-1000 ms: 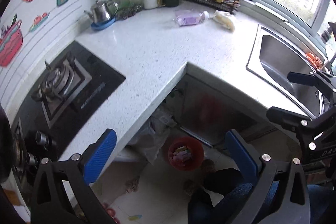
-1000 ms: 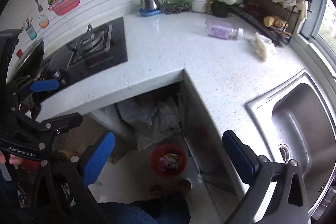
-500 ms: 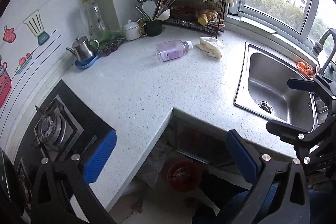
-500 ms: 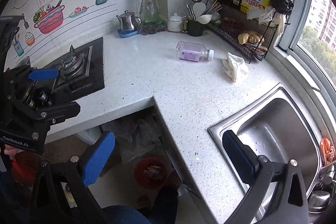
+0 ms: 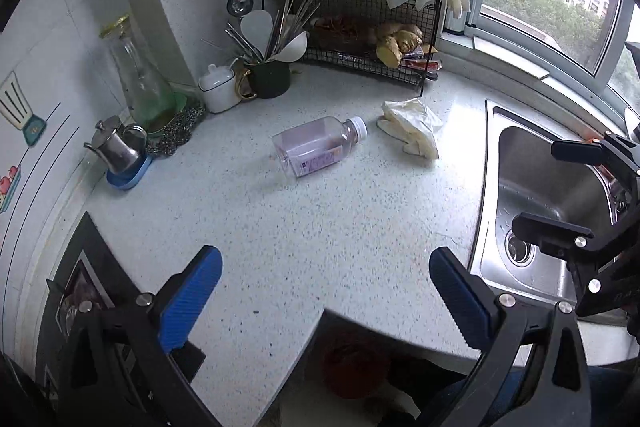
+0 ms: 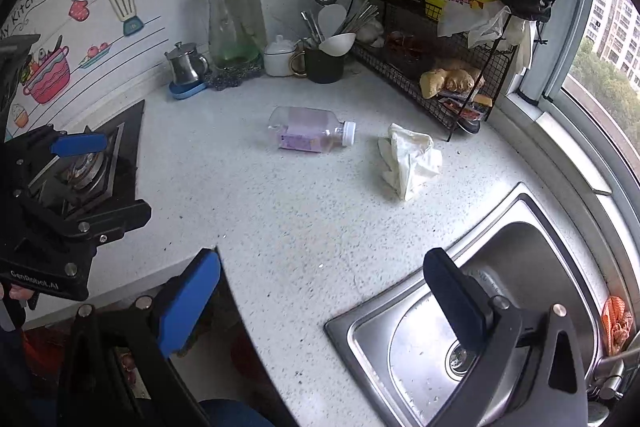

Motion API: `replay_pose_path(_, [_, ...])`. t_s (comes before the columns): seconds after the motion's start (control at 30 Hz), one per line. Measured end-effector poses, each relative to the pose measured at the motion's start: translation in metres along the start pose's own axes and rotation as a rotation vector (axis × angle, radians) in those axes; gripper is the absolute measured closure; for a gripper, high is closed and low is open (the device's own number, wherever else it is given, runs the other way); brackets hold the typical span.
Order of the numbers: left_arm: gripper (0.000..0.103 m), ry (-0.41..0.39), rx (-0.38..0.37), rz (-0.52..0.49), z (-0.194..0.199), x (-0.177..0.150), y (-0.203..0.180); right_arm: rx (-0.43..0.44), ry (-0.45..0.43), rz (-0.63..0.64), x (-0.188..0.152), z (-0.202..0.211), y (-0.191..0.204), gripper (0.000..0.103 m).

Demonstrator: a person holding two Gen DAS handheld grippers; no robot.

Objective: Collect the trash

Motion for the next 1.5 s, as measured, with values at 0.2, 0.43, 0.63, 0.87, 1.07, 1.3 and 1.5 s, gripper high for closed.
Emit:
replay_pose_path(0.2, [0.000, 0.021, -0.021, 0.062, -0.042, 0.045, 0.014, 0.019, 0.037, -0.010, 0.029, -0.038, -0.030, 0.001])
replay_pose_path(0.43, [0.000, 0.088, -0.022, 0.003, -0.098, 0.080, 0.027, 0.015, 0.095, -0.030, 0.054, -0.092, -0.063, 0.001])
replay_pose_path(0.63, [0.000, 0.144, -0.059, -0.092, -0.144, 0.100, 0.043, 0.008, 0.144, -0.042, 0.068, -0.134, -0.084, 0.001])
replay_pose_path(0.87, [0.000, 0.215, -0.134, -0.283, -0.193, 0.108, 0.048, 0.013, 0.197, -0.042, 0.075, -0.170, -0.093, 0.001])
replay_pose_path(1.07, [0.000, 0.282, -0.219, -0.399, -0.225, 0.105, 0.046, 0.023, 0.233, -0.009, 0.072, -0.193, -0.086, 0.001])
replay_pose_path(1.3, [0.000, 0.353, -0.268, -0.437, -0.257, 0.099, 0.044, 0.050, 0.262, 0.023, 0.069, -0.210, -0.077, 0.003])
replay_pose_path(1.5, [0.015, 0.355, -0.288, -0.422, -0.268, 0.094, 0.039, 0.066, 0.274, 0.037, 0.070, -0.220, -0.071, 0.016])
Point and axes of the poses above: each gripper's, at about its wrist camera, not at the fingertips, and z roughly against the way its jaws point, y to its left, x to its top, the point moved 7 cm from there along -z, roughly the way its jaws point, and after that the axes turned 8 degrees about -x, right-handed, at the moved point
